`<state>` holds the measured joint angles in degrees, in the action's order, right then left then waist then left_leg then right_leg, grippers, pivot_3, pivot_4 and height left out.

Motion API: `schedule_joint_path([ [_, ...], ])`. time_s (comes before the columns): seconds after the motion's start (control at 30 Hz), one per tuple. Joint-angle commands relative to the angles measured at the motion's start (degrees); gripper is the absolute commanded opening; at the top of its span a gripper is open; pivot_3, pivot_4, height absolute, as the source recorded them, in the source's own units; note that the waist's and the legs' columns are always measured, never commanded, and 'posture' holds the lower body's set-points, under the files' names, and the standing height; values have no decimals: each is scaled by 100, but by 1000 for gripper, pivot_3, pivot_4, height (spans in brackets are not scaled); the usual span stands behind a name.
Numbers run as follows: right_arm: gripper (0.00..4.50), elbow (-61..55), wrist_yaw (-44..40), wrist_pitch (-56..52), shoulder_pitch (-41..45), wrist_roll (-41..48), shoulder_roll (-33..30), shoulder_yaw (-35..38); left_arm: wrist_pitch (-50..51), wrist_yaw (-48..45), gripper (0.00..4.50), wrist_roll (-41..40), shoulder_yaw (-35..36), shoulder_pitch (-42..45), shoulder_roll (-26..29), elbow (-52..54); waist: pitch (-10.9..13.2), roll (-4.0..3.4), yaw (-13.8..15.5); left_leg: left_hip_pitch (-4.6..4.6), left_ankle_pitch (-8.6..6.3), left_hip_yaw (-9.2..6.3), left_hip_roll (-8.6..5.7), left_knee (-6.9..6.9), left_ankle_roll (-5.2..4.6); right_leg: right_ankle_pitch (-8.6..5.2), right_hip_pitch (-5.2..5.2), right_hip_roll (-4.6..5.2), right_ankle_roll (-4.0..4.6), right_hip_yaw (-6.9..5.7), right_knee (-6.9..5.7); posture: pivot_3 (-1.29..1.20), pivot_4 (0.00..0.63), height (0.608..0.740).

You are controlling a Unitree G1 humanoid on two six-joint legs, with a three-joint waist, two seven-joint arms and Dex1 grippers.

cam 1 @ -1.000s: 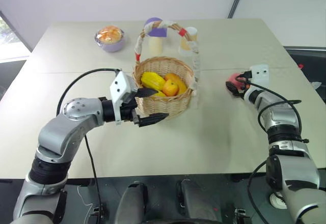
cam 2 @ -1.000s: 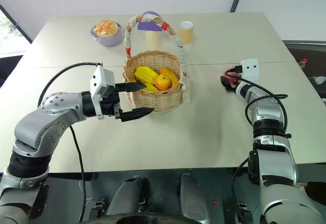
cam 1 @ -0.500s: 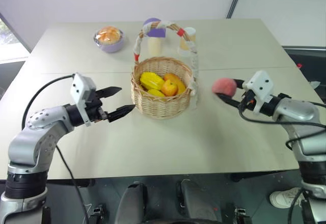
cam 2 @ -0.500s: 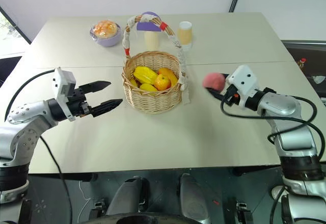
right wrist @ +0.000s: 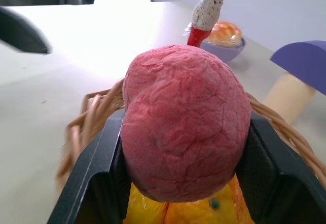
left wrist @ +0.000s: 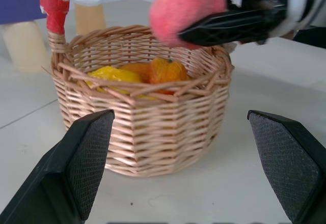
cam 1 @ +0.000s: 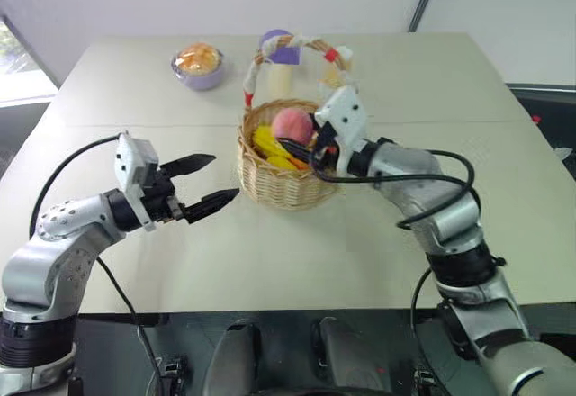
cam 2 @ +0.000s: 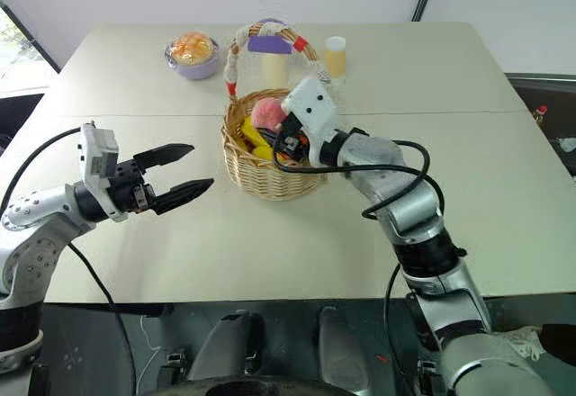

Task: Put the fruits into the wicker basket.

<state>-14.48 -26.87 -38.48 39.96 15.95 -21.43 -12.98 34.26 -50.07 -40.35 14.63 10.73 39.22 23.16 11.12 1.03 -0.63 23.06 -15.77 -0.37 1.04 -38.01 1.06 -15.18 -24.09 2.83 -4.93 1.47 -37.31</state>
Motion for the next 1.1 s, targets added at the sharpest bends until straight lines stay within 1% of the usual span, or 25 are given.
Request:
schedule_joint_path([
  [0.03,4054,-37,89,82,165,-202,127,-37,44,104,4500,-183,-41,-3,-31,311,0,0,-11,17,0,1,-3,-4,0,1,-21,4,-2,0,-3,0,150,740],
  [0.07,4490,-135,50,185,166,-236,144,-58,57,124,4500,-192,-71,-5,-38,342,0,0,-12,28,1,1,-6,-6,1,1,-34,6,-2,0,-8,0,150,740],
  [0.13,4490,-399,-80,312,143,-199,131,-26,82,146,4500,-218,-96,-6,-42,372,0,0,-19,30,1,1,-7,-8,1,1,-38,5,-2,-1,-12,0,150,740],
  [0.27,4490,-1250,-719,525,-205,262,-220,291,105,163,4500,-274,-167,20,-25,382,0,0,-19,30,0,0,-6,-8,0,1,-39,-1,-2,-2,-14,0,150,740],
  [0.33,4490,-1934,-1155,149,-685,1104,-559,853,113,148,4500,-293,-221,68,-40,352,-1,1,9,30,0,-2,-6,-7,0,1,-37,-2,-2,-3,-14,0,150,740],
  [0.4,4490,-2352,-1411,-275,-1114,1815,-916,1354,108,120,4500,-307,-263,110,-49,317,-1,2,27,31,0,-15,-6,-8,-1,1,-27,1,-2,-9,-9,0,150,740],
  [0.43,4490,-2464,-1464,-412,-1327,2078,-1082,1606,113,104,4500,-317,-288,131,-58,291,-1,2,5,31,-1,-15,-8,-8,-3,1,-24,5,-2,-10,-3,0,150,740],
  [0.5,4490,-2533,-1452,-573,-1801,2265,-1424,2094,104,47,4500,-304,-389,190,-87,232,-2,3,1,29,-1,-9,-9,-10,-3,2,-22,7,-4,-7,-3,0,150,740],
  [0.53,4490,-2515,-1386,-604,-1941,2285,-1519,2231,95,32,4500,-293,-426,214,-102,212,-2,3,-19,25,-1,-8,-9,-11,-3,2,-19,5,-5,-8,-3,0,150,740],
  [0.57,4490,-2350,-1259,-550,-2067,2117,-1568,2278,81,20,4500,-285,-470,255,-130,183,-2,3,-40,20,-1,-3,-10,-11,-3,2,-16,0,-5,-6,-4,0,150,740],
  [0.63,4490,-1996,-987,-354,-2168,1730,-1547,2206,62,11,4500,-265,-540,327,-176,126,-2,3,-58,9,-1,4,-8,-11,-3,2,-15,-17,-4,1,-9,0,150,740],
  [0.73,4490,-1436,-576,-85,-1935,1396,-1202,2039,27,-56,4500,-222,-612,380,-198,80,-2,2,-61,0,2,4,-5,-11,-1,1,-14,-35,-2,2,-21,0,150,740],
  [0.83,4490,-834,-420,213,-1643,1059,-929,1797,10,-57,4500,-197,-675,458,-236,21,-1,1,-53,0,2,4,-3,-11,0,0,-18,-40,0,6,-30,0,150,740],
  [0.9,4490,-406,-271,400,-1400,992,-590,1716,-8,-61,4500,-176,-700,477,-249,10,-2,2,-53,4,3,3,-4,-11,1,0,-22,-37,0,7,-31,0,150,740],
  [0.97,3973,-222,-227,476,-1242,940,-363,1611,-16,-58,4500,-169,-694,452,-253,42,-2,1,-39,9,3,2,-5,-11,2,1,-26,-32,-1,7,-30,0,150,740],
  [1.0,3645,-188,-238,499,-1215,916,-328,1587,-18,-55,4500,-164,-696,449,-258,48,-1,1,-35,11,3,0,-5,-11,2,1,-26,-30,-1,6,-30,0,150,740],
  [1.03,3218,-203,-208,437,-1186,953,-261,1575,-19,-46,4500,-163,-685,421,-258,75,-1,1,-23,14,3,-1,-6,-11,2,1,-27,-28,-1,6,-29,0,150,740],
  [1.1,2134,-270,-168,319,-1166,1027,-190,1577,-8,-13,4500,-177,-669,382,-269,124,-1,1,-9,20,3,-3,-8,-11,2,1,-29,-21,-1,4,-28,0,150,740],
])
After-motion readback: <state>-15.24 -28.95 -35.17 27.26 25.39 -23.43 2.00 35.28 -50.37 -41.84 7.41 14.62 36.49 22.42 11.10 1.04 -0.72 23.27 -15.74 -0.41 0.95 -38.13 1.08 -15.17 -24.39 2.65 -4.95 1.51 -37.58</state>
